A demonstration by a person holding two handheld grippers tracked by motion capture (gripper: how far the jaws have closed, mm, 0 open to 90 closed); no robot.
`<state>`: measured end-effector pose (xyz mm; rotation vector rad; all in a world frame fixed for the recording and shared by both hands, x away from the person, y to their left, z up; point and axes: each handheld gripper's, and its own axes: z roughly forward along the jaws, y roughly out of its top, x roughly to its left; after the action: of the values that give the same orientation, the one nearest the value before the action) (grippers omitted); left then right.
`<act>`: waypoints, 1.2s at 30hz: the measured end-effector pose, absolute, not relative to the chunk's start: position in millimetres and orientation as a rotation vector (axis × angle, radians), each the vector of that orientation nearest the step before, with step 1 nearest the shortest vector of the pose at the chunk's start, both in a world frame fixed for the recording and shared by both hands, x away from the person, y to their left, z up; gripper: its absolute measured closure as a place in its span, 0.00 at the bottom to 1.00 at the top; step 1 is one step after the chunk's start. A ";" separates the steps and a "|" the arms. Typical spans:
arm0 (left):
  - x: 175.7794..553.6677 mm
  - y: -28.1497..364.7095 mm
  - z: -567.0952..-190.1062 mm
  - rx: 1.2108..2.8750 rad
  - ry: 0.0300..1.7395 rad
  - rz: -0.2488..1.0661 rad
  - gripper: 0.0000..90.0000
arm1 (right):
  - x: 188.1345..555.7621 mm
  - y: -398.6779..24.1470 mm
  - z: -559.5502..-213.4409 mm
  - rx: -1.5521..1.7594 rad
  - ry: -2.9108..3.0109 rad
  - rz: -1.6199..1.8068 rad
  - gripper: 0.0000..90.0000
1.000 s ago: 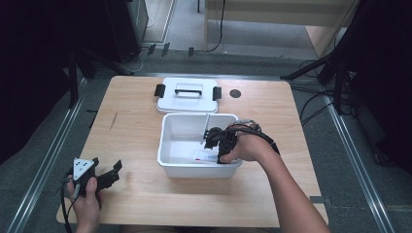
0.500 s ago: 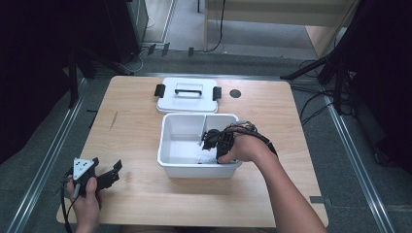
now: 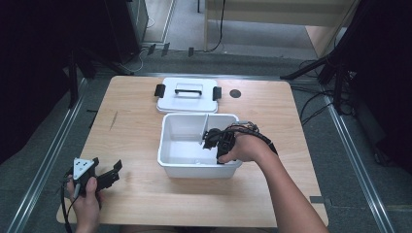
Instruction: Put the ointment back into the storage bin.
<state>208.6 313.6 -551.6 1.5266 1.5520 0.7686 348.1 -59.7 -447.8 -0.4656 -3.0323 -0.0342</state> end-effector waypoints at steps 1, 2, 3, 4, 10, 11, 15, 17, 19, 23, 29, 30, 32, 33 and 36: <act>208.6 313.7 -551.6 1.527 1.552 0.769 0.16 | 348.1 -59.7 -447.8 -0.466 -3.032 -0.034 0.78; 208.6 313.6 -551.6 1.526 1.552 0.769 0.16 | 348.1 -60.3 -446.5 -0.475 -3.032 -0.048 0.76; 208.6 313.7 -551.5 1.527 1.553 0.768 0.16 | 348.3 -61.4 -444.5 -0.483 -3.027 -0.072 0.74; 208.6 313.6 -551.6 1.526 1.552 0.769 0.16 | 348.3 -62.1 -443.2 -0.480 -3.029 -0.087 0.73; 208.6 313.5 -551.6 1.528 1.552 0.771 0.16 | 345.3 -70.5 -423.0 -0.553 -3.038 -0.217 0.55; 208.6 313.5 -551.6 1.529 1.552 0.771 0.16 | 345.3 -70.5 -423.0 -0.553 -3.038 -0.217 0.55; 208.7 313.3 -551.6 1.528 1.552 0.772 0.16 | 341.4 -79.5 -404.7 -0.621 -3.075 -0.327 0.38; 208.7 313.4 -551.6 1.528 1.553 0.772 0.16 | 338.1 -85.0 -396.3 -0.632 -3.077 -0.366 0.26; 208.7 313.5 -551.6 1.530 1.552 0.773 0.16 | 336.6 -87.4 -393.9 -0.642 -3.082 -0.374 0.22; 208.9 313.2 -551.7 1.527 1.552 0.775 0.16 | 330.9 -97.7 -386.1 -0.706 -3.094 -0.396 0.02; 208.9 313.0 -551.7 1.529 1.552 0.778 0.16 | 324.1 -117.6 -377.0 -0.800 -3.103 -0.437 0.00; 208.9 313.0 -551.7 1.528 1.553 0.778 0.16 | 323.2 -121.3 -376.2 -0.809 -3.103 -0.443 0.00; 208.9 312.9 -551.7 1.528 1.554 0.778 0.16 | 321.5 -129.1 -375.4 -0.827 -3.104 -0.452 0.00; 208.9 312.8 -551.6 1.528 1.554 0.778 0.16 | 320.3 -134.2 -375.2 -0.845 -3.100 -0.458 0.00; 208.8 312.7 -551.6 1.527 1.555 0.778 0.16 | 317.7 -147.5 -375.6 -0.883 -3.096 -0.472 0.00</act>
<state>208.8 312.7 -551.6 1.5270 1.5551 0.7777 317.7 -147.5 -375.6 -0.8829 -3.0957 -0.4716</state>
